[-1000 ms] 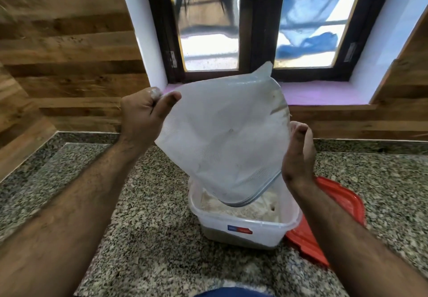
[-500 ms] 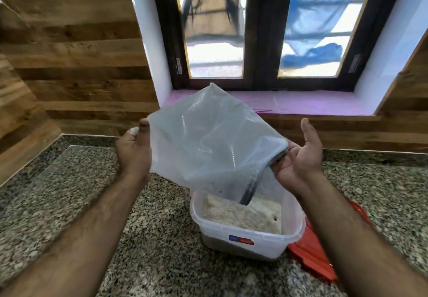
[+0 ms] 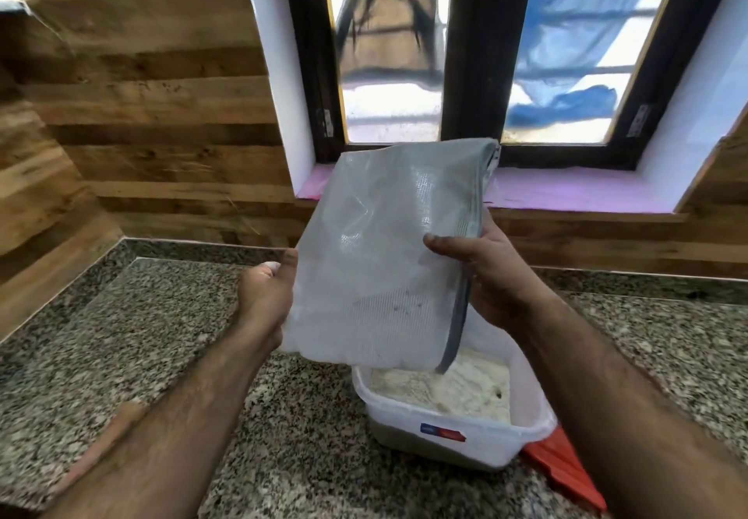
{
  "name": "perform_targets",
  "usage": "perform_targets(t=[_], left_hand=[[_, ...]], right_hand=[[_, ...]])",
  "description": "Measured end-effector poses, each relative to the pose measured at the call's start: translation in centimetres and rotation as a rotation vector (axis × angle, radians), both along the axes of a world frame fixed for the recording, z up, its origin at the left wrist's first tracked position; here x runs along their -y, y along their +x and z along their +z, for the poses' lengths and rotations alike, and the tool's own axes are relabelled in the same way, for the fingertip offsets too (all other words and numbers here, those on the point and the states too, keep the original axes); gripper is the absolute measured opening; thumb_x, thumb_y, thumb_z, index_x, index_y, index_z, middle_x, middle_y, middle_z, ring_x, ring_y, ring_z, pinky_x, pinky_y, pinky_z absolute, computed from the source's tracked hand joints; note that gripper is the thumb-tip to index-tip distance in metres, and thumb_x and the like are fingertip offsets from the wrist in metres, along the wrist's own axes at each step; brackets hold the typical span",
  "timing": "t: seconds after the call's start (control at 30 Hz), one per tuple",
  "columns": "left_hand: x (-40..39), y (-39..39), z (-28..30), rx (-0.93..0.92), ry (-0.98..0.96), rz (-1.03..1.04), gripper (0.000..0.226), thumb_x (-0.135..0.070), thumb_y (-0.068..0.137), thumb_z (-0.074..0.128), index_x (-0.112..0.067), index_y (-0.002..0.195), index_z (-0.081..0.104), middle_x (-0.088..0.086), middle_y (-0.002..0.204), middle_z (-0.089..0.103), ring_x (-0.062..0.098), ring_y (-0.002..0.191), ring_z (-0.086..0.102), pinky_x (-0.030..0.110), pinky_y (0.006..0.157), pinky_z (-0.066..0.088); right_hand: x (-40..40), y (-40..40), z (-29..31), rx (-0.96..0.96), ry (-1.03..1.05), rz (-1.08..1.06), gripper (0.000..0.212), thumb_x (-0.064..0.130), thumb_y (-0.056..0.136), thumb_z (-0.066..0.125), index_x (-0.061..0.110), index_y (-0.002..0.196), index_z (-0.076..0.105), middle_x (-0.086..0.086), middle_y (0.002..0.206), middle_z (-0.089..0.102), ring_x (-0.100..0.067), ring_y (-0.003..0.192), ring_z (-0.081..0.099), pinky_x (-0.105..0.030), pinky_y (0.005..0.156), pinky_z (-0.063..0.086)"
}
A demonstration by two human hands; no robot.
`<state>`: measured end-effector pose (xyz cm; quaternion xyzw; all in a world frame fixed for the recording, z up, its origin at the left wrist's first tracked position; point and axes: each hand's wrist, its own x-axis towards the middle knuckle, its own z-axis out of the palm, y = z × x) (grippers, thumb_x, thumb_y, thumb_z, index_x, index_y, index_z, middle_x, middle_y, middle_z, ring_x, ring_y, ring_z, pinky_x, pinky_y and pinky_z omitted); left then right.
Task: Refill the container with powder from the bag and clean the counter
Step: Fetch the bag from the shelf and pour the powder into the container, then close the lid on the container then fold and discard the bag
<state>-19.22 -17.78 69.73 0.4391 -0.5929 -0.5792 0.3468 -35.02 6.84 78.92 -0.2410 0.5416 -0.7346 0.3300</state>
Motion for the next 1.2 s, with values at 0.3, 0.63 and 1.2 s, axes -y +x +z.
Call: perform_targets(t=[0.3,0.63,1.2], left_hand=[[6.3,7.5,-4.6,0.130,0.305,0.005,0.044,-0.047,0.105,0.066,-0.004,0.110,0.076,0.014,0.097,0.084,0.034,0.089,0.082,0.051,0.085,0.066],[12.1,18.3,-15.1,0.442,0.143,-0.212,0.092,-0.093,0.075,0.065,-0.012,0.117,0.075,0.000,0.105,0.084,0.027,0.101,0.078,0.036,0.083,0.059],[14.6,16.5,-21.7,0.745,-0.925,-0.908,0.069,-0.054,0.112,0.022,-0.031,0.174,0.002,-0.006,0.181,-0.009,0.014,0.167,-0.016,0.045,0.136,-0.002]], right_hand=[[10.7,5.9,-3.6,0.070,0.172,-0.041,0.071,-0.019,0.075,0.080,0.019,0.131,0.060,-0.012,0.115,0.079,-0.031,0.096,0.080,-0.049,0.081,0.067],[20.6,14.7,-17.6,-0.046,0.584,-0.139,0.063,0.003,0.069,0.084,0.020,0.123,0.056,-0.004,0.115,0.072,-0.026,0.104,0.072,-0.045,0.090,0.064],[20.7,19.7,-31.0,-1.301,0.966,0.256,0.083,0.068,0.106,0.030,0.022,0.172,0.012,-0.007,0.180,0.004,-0.032,0.166,-0.004,-0.056,0.131,0.007]])
